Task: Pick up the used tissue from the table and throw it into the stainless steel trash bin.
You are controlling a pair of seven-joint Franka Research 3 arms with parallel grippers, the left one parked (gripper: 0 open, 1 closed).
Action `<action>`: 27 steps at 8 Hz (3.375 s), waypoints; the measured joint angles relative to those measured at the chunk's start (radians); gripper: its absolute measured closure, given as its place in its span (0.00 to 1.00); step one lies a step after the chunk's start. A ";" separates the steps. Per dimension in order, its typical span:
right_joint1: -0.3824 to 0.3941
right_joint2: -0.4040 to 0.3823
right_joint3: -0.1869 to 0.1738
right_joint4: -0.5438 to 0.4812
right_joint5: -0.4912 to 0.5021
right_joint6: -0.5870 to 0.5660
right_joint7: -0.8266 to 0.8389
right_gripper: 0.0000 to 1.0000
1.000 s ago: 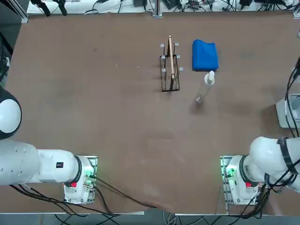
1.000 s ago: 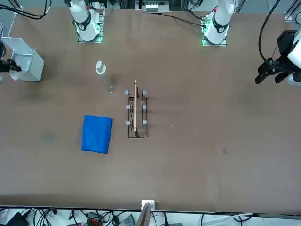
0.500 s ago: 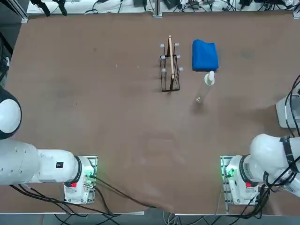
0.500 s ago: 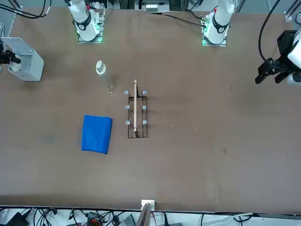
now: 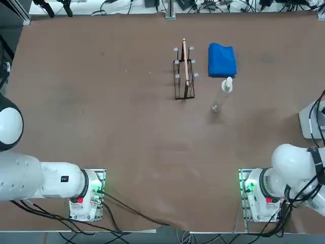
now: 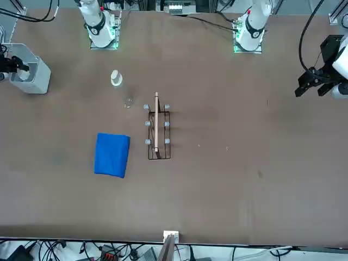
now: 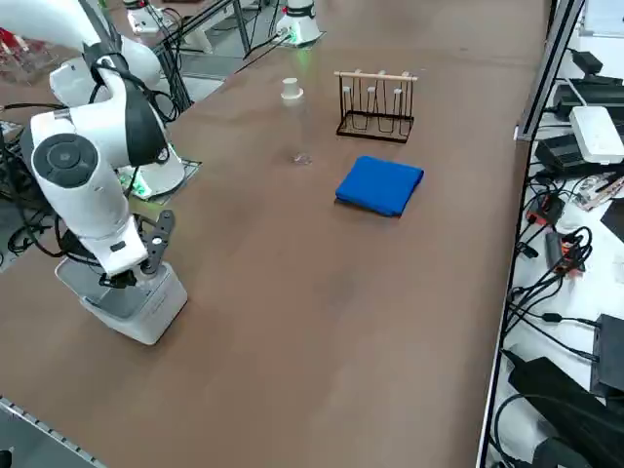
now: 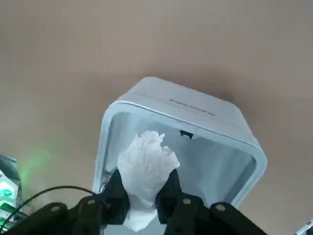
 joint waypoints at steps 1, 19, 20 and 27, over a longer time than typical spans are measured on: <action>-0.010 -0.001 0.000 0.001 0.000 0.000 -0.016 0.49; 0.672 -0.098 0.064 0.571 0.271 -0.332 0.603 0.00; 0.702 -0.119 0.064 0.569 0.271 -0.344 0.695 0.00; 0.896 -0.250 -0.023 0.459 0.236 -0.342 0.912 0.00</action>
